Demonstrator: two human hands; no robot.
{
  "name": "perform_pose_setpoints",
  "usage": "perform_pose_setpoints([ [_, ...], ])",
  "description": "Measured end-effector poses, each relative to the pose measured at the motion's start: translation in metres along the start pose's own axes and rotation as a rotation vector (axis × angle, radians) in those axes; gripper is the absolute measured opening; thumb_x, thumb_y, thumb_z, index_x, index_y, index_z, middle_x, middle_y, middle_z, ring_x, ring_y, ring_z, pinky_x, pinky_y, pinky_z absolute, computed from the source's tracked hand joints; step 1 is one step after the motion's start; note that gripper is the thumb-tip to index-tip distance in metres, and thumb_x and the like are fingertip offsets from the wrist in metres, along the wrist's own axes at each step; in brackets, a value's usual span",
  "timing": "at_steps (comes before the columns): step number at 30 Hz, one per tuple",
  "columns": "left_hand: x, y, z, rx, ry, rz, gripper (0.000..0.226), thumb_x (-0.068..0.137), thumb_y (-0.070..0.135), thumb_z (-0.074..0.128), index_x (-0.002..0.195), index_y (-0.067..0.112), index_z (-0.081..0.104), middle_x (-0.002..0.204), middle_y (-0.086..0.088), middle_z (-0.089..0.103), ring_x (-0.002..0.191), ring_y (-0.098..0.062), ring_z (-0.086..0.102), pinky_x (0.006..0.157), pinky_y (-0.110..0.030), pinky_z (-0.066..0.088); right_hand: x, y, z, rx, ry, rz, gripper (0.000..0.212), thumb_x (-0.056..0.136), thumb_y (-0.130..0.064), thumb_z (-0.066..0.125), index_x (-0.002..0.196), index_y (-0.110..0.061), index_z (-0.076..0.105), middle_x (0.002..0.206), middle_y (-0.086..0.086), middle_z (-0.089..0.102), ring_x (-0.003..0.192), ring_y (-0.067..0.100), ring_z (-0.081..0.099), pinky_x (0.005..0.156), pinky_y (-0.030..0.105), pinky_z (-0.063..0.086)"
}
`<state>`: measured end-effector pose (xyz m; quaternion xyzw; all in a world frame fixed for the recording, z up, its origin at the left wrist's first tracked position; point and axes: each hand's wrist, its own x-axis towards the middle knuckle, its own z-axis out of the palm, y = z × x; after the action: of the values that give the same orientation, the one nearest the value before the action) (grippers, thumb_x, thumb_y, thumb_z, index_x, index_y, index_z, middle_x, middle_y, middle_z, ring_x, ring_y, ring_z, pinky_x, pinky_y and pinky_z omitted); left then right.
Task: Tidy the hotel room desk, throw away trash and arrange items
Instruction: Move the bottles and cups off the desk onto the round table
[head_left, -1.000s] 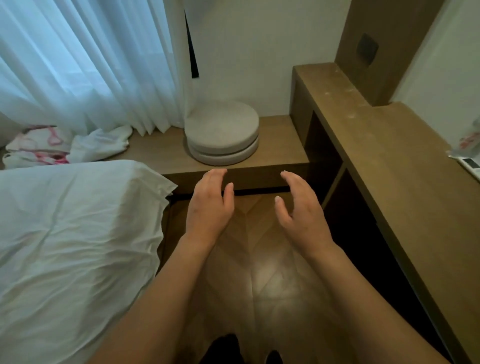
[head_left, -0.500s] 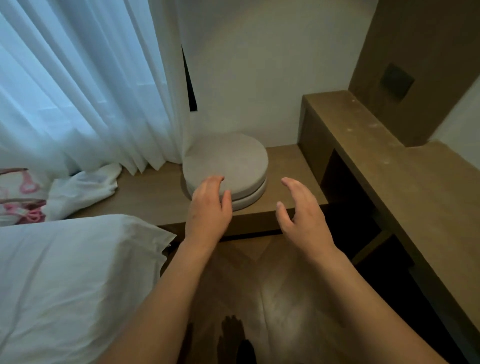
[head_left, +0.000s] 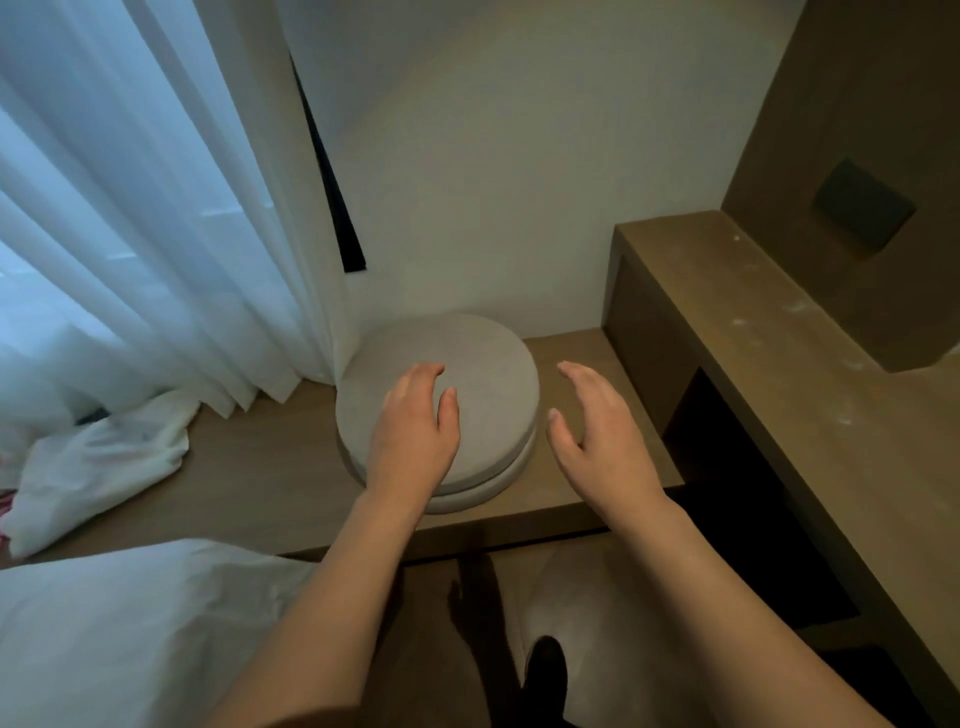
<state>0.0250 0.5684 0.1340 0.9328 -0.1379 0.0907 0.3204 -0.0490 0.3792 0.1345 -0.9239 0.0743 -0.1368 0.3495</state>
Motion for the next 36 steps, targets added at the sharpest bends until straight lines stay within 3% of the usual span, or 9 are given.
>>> perform_pose_setpoints([
  [4, 0.066, 0.012, 0.021, 0.034, -0.003, 0.036, 0.036, 0.105, 0.023, 0.05, 0.137, 0.01, 0.055, 0.137, -0.008, 0.058, 0.126, -0.021, 0.052, 0.098, -0.022, 0.033, 0.061, 0.013, -0.003, -0.013, -0.003, 0.001, 0.052, 0.098, -0.022, 0.055, 0.147, -0.019, 0.04, 0.148, -0.004, 0.045, 0.136, 0.005, 0.033, 0.104, 0.003, 0.008],
  [11, 0.153, 0.033, 0.082, -0.038, -0.104, 0.11, 0.035, 0.104, 0.02, 0.051, 0.134, 0.006, 0.057, 0.133, -0.012, 0.06, 0.124, -0.026, 0.054, 0.103, -0.03, 0.037, 0.122, 0.054, -0.022, 0.001, 0.072, 0.145, 0.054, 0.1, -0.025, 0.053, 0.151, -0.022, 0.035, 0.153, -0.006, 0.038, 0.141, 0.005, 0.027, 0.119, 0.026, 0.02],
  [20, 0.237, 0.107, 0.175, -0.118, -0.352, 0.394, 0.037, 0.105, 0.026, 0.048, 0.135, 0.007, 0.057, 0.135, -0.01, 0.059, 0.124, -0.026, 0.055, 0.105, -0.036, 0.042, 0.151, 0.115, -0.067, -0.088, 0.294, 0.458, 0.051, 0.1, -0.029, 0.052, 0.149, -0.024, 0.038, 0.151, -0.007, 0.041, 0.139, 0.003, 0.031, 0.109, 0.014, 0.017],
  [22, 0.248, 0.13, 0.193, -0.139, -0.41, 0.46, 0.037, 0.105, 0.026, 0.049, 0.137, 0.009, 0.057, 0.137, -0.009, 0.058, 0.127, -0.024, 0.053, 0.108, -0.036, 0.041, 0.149, 0.125, -0.079, -0.095, 0.344, 0.542, 0.051, 0.101, -0.029, 0.051, 0.149, -0.025, 0.037, 0.152, -0.008, 0.04, 0.141, 0.004, 0.03, 0.111, 0.018, 0.02],
  [31, 0.215, 0.239, 0.255, -0.21, -0.702, 0.803, 0.042, 0.106, 0.031, 0.048, 0.144, 0.015, 0.051, 0.148, -0.002, 0.051, 0.138, -0.015, 0.044, 0.112, -0.028, 0.034, 0.075, 0.159, -0.126, -0.125, 0.632, 0.914, 0.055, 0.099, -0.03, 0.053, 0.151, -0.03, 0.033, 0.155, -0.01, 0.035, 0.145, 0.006, 0.026, 0.115, 0.026, 0.021],
  [36, 0.155, 0.296, 0.278, -0.26, -0.85, 0.944, 0.042, 0.106, 0.028, 0.047, 0.146, 0.016, 0.048, 0.151, 0.0, 0.047, 0.14, -0.015, 0.041, 0.113, -0.028, 0.032, 0.009, 0.172, -0.154, -0.156, 0.757, 1.019, 0.052, 0.1, -0.026, 0.052, 0.15, -0.024, 0.036, 0.152, -0.007, 0.039, 0.142, 0.006, 0.029, 0.111, 0.018, 0.018],
])
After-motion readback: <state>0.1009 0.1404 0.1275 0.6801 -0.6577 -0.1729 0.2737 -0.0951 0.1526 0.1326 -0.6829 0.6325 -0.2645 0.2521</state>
